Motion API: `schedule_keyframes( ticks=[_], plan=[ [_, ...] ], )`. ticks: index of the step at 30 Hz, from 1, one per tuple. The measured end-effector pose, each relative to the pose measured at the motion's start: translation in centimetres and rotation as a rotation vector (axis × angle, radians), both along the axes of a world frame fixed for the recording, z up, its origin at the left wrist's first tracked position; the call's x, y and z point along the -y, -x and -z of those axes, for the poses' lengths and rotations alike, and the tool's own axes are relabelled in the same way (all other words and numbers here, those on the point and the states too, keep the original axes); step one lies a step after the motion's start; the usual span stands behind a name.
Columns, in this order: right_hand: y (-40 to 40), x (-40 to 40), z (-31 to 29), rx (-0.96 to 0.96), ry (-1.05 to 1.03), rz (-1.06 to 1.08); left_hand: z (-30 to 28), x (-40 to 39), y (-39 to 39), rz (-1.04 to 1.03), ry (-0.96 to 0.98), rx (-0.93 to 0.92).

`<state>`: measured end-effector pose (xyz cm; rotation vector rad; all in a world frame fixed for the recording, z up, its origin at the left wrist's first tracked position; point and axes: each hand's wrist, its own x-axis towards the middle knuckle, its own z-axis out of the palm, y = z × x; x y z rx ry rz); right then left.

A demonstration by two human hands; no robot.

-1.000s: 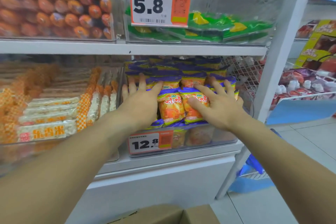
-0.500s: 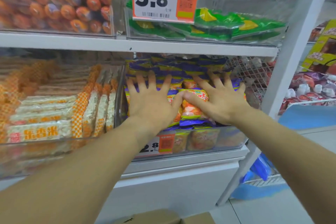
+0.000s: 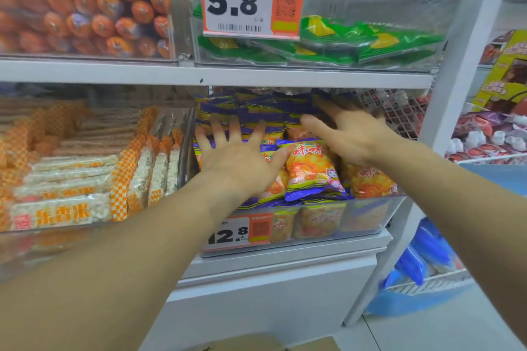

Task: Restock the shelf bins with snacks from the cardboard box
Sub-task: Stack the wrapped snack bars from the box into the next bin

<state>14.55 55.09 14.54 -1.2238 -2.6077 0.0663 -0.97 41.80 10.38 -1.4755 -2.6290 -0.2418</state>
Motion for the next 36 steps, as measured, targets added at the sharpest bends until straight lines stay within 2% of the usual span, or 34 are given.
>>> schedule_keyframes(
  ticks=[2, 5, 8, 12, 14, 16, 22, 26, 29, 32, 34, 36],
  plan=[
    [-1.6, 1.6, -0.2, -0.032, -0.120, -0.036, -0.5, 0.2, 0.0, 0.001, -0.033, 0.047],
    [-3.8, 4.7, 1.1, -0.104, -0.263, -0.204, -0.8, 0.9, -0.1, 0.040, -0.212, 0.087],
    [-4.9, 5.6, 3.1, -0.040, -0.248, -0.388, -0.3, 2.3, -0.3, 0.117, -0.369, 0.073],
    [-5.1, 4.6, 3.2, -0.123, -0.223, -0.374, 1.3, 4.1, -0.6, 0.249, -0.557, -0.089],
    [-4.9, 4.1, 3.2, -0.201, -0.265, -0.327, 2.0, 5.0, -1.1, 0.240, -0.548, -0.216],
    [-4.2, 4.1, 3.9, -0.241, -0.267, -0.310, 2.5, 5.9, -1.8, 0.154, -0.478, -0.261],
    [-4.1, 5.4, 4.8, -0.212, -0.311, -0.287, 4.1, 6.9, -3.5, 0.089, -0.383, -0.134],
    [-5.3, 7.3, 5.0, -0.328, -0.342, -0.071, 4.4, 7.4, -3.5, 0.096, -0.376, -0.111],
    [-5.5, 7.5, 6.2, -0.359, -0.168, 0.013, 4.4, 7.6, -3.6, 0.114, -0.380, -0.132],
    [-5.4, 6.3, 7.4, -0.351, -0.046, -0.116, 4.3, 7.8, -3.5, 0.127, -0.373, -0.137],
    [-5.6, 6.0, 7.3, -0.469, 0.004, -0.128, 4.3, 8.2, -3.5, 0.147, -0.371, -0.153],
    [-6.2, 6.0, 7.0, -0.620, -0.052, -0.061, 4.3, 8.5, -3.7, 0.177, -0.375, -0.171]
  ],
)
